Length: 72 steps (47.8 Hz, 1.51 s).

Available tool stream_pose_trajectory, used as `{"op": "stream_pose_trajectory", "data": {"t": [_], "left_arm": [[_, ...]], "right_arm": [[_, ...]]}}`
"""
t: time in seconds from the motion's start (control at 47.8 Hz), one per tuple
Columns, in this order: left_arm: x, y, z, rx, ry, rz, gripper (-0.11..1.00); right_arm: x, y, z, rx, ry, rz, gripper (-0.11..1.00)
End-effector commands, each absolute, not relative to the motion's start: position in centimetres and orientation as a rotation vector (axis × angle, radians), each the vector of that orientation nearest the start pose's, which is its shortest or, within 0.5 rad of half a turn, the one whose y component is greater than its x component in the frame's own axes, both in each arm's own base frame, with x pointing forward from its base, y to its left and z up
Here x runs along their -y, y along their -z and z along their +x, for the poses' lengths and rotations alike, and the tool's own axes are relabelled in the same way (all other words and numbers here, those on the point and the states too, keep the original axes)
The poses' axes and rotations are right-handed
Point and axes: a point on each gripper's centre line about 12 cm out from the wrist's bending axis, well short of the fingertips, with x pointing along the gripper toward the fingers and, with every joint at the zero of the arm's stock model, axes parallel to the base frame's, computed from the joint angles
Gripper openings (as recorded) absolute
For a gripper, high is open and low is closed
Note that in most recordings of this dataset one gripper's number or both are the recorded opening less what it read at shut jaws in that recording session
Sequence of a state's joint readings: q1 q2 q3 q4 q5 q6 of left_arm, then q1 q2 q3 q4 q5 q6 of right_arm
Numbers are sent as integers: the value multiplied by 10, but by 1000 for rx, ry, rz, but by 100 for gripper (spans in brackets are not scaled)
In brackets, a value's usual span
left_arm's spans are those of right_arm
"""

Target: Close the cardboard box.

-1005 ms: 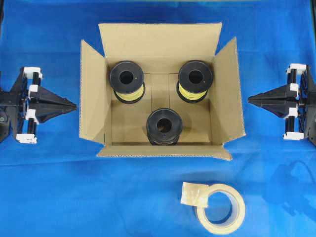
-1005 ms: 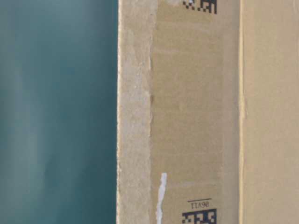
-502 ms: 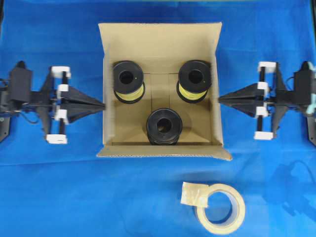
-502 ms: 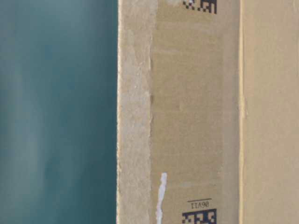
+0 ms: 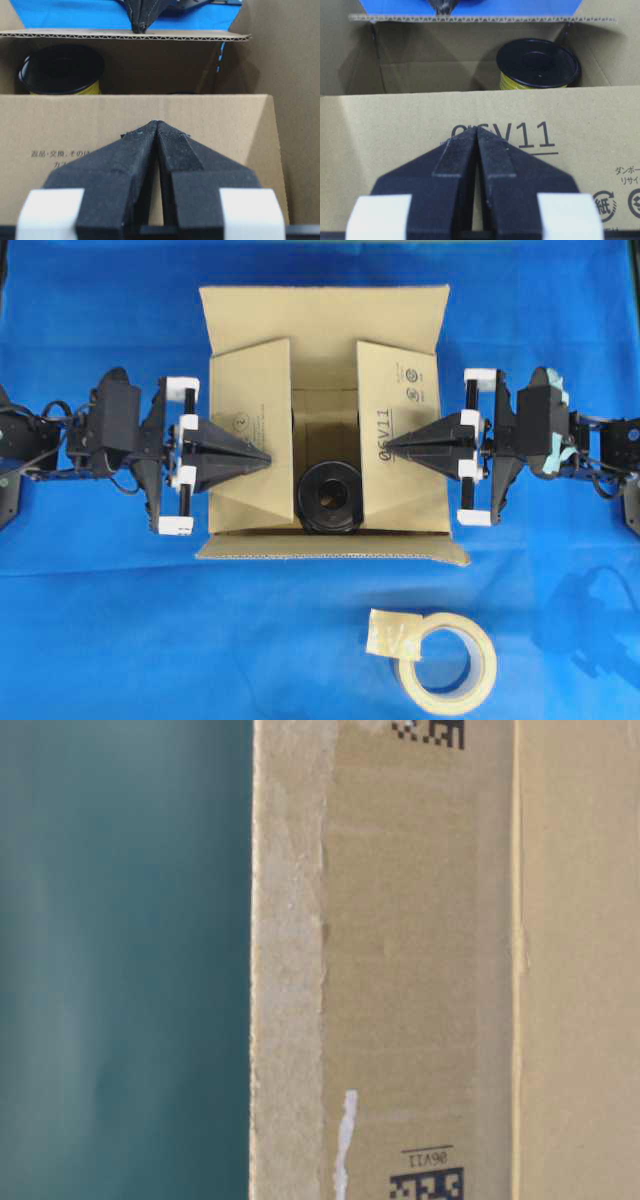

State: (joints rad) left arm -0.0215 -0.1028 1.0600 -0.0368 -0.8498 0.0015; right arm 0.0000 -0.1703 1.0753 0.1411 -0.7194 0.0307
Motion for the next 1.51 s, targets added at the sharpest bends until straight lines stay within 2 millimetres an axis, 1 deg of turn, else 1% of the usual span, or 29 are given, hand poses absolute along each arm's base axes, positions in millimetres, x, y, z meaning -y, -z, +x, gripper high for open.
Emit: {"op": "stream_pose_trajectory", "data": {"t": [0.0, 0.105, 0.272, 0.481, 0.67, 0.816, 0.879, 1.005, 1.151, 1.319, 1.486], "left_arm": [[5, -182, 326, -82, -5, -20, 0], [5, -177, 329, -106, -5, -23, 0], [5, -163, 336, -174, -7, -28, 0], [5, -154, 344, -223, -7, -31, 0], [5, -156, 346, -221, -8, -32, 0], [2, -163, 354, -196, -16, -26, 0], [-3, -169, 359, -181, -28, -24, 0], [-18, -179, 371, -178, -68, -16, 0], [-39, -184, 390, -210, -109, 41, 0], [-55, -192, 411, -215, -134, 115, 0], [-76, -200, 422, -193, -177, 143, 0]], "right_arm": [[10, -183, 313, -158, 101, 128, 0], [10, -179, 314, -182, 103, 131, 0], [10, -168, 319, -249, 105, 137, 0], [10, -160, 321, -280, 106, 139, 0], [10, -163, 323, -271, 108, 142, 0], [10, -164, 324, -266, 109, 142, 0], [10, -165, 325, -263, 106, 140, 0], [10, -165, 325, -265, 106, 140, 0], [9, -164, 325, -266, 103, 140, 0], [9, -165, 326, -263, 102, 140, 0], [8, -165, 326, -264, 99, 139, 0]]}}
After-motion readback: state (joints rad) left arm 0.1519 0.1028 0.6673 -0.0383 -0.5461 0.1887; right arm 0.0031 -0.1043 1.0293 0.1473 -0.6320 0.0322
